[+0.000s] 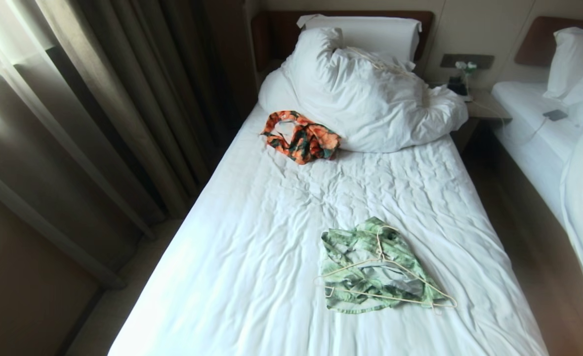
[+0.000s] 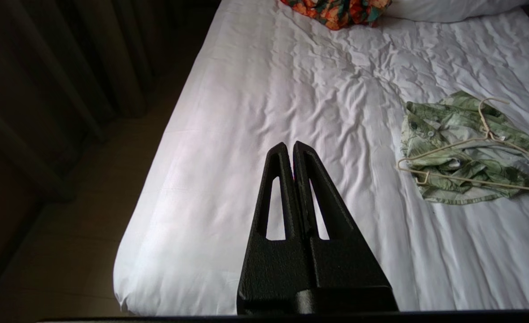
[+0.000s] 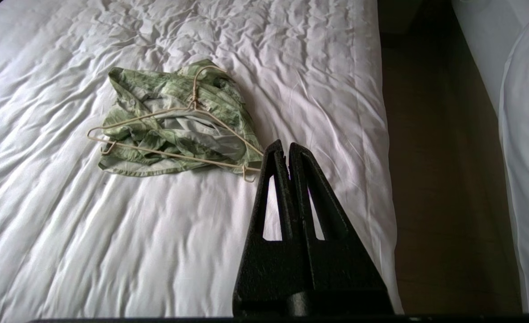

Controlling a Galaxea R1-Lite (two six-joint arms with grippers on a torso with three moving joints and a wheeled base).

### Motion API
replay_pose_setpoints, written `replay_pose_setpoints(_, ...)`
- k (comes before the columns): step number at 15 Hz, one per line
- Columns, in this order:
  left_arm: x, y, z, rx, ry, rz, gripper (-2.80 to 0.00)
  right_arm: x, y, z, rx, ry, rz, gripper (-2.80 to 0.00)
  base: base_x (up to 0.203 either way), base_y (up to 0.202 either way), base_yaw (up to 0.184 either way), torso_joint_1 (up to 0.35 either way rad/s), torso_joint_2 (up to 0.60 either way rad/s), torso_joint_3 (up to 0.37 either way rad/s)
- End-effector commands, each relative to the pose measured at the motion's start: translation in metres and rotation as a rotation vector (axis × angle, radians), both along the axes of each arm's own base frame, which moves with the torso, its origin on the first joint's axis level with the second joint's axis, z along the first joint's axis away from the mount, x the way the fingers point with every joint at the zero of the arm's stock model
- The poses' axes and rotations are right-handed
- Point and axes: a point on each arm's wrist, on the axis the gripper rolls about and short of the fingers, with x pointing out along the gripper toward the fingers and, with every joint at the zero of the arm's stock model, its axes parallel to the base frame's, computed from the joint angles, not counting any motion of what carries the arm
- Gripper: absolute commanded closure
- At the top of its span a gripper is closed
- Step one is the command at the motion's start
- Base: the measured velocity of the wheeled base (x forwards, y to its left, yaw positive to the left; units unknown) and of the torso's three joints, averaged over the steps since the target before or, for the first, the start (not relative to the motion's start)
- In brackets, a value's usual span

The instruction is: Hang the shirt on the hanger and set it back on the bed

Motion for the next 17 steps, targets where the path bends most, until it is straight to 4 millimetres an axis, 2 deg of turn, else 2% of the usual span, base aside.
replay_pose_setpoints(1, 0.0000, 0.0000, -0.0001, -0.001, 0.000, 0.000, 0.00, 0.0000, 0.0000, -0.0002, -0.001, 0.001, 0.000, 0.00, 0.000, 0.000, 0.000, 0.000, 0.00, 0.000)
replay_pose_setpoints(17, 0.0000, 0.0000, -0.0001, -0.001, 0.000, 0.000, 0.00, 0.0001, 0.0000, -0.0003, 0.019, 0.001, 0.000, 0.00, 0.000, 0.000, 0.000, 0.000, 0.00, 0.000)
